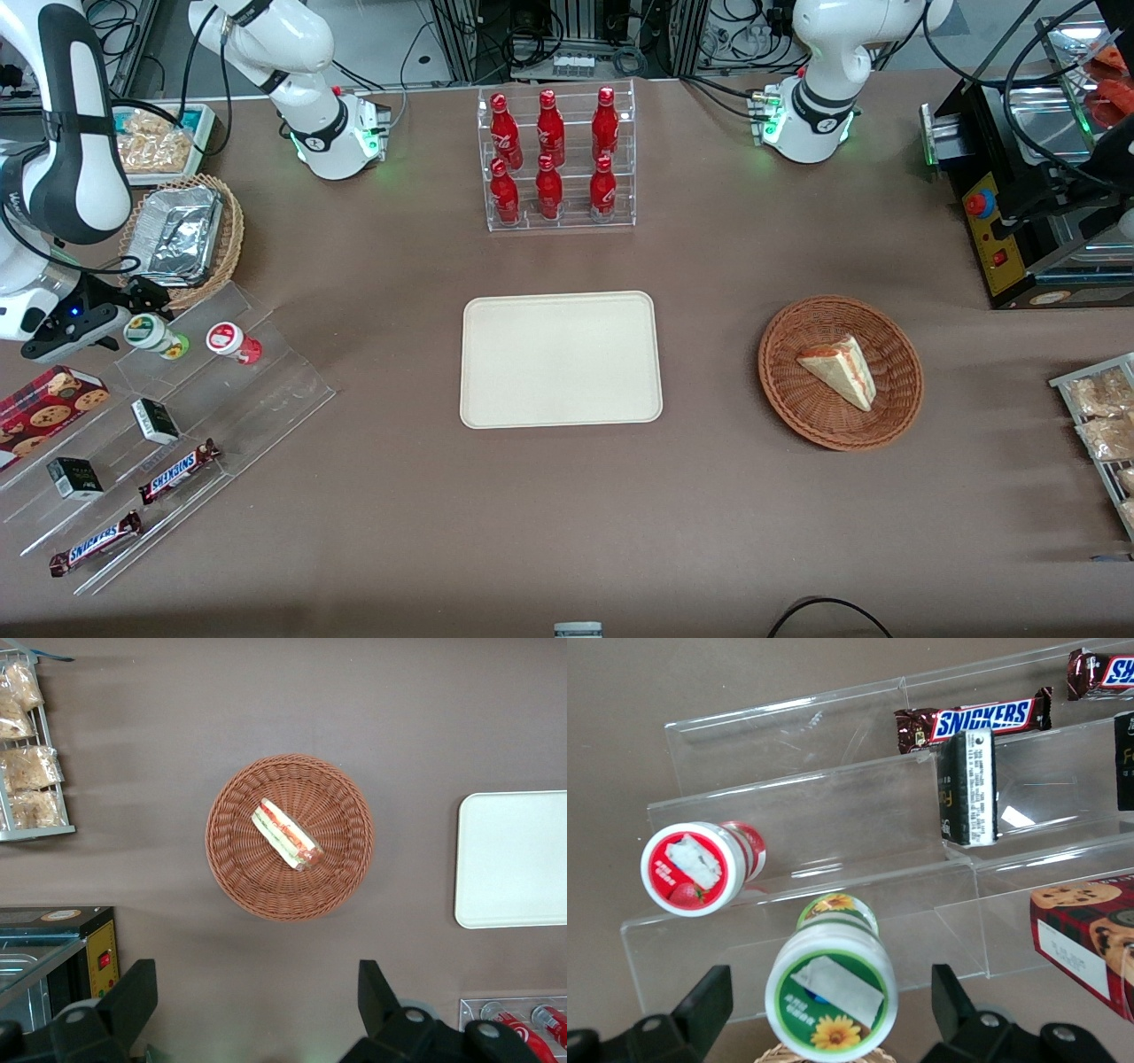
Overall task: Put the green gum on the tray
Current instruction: 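Close the right gripper around the green gum jar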
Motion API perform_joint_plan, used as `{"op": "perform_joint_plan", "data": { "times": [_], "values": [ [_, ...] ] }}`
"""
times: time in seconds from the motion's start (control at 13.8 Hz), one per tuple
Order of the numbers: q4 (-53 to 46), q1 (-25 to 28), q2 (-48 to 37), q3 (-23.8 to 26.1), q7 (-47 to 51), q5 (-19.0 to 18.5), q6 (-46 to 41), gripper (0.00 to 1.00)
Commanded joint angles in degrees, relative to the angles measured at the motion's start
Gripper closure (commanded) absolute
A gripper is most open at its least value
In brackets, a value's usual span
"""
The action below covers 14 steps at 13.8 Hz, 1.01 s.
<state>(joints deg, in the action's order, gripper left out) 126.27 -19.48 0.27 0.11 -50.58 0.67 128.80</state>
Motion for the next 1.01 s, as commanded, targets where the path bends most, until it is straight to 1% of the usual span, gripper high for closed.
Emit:
{"op": "perform_joint_plan", "data": {
  "times": [0.0,0.07,0.14,0.22,0.29,0.36,0.58,0.94],
  "values": [
    [0.6,0.1,0.3,0.0,-0.3,-0.8,1.7,0.04],
    [0.6,0.1,0.3,0.0,-0.4,-0.8,1.5,0.21],
    [0.6,0.1,0.3,0.0,-0.4,-0.8,1.4,0.49],
    [0.6,0.1,0.3,0.0,-0.3,-0.8,0.9,0.72],
    [0.6,0.1,0.3,0.0,-0.2,-0.8,0.7,0.9],
    [0.5,0.1,0.2,0.1,-0.2,-0.8,0.7,1.0],
    [-0.6,0.1,-0.3,0.4,-0.1,-0.8,-0.8,1.0],
    [-9.6,2.4,-1.8,0.5,0.4,-0.5,-13.7,1.0]
  ]
}}
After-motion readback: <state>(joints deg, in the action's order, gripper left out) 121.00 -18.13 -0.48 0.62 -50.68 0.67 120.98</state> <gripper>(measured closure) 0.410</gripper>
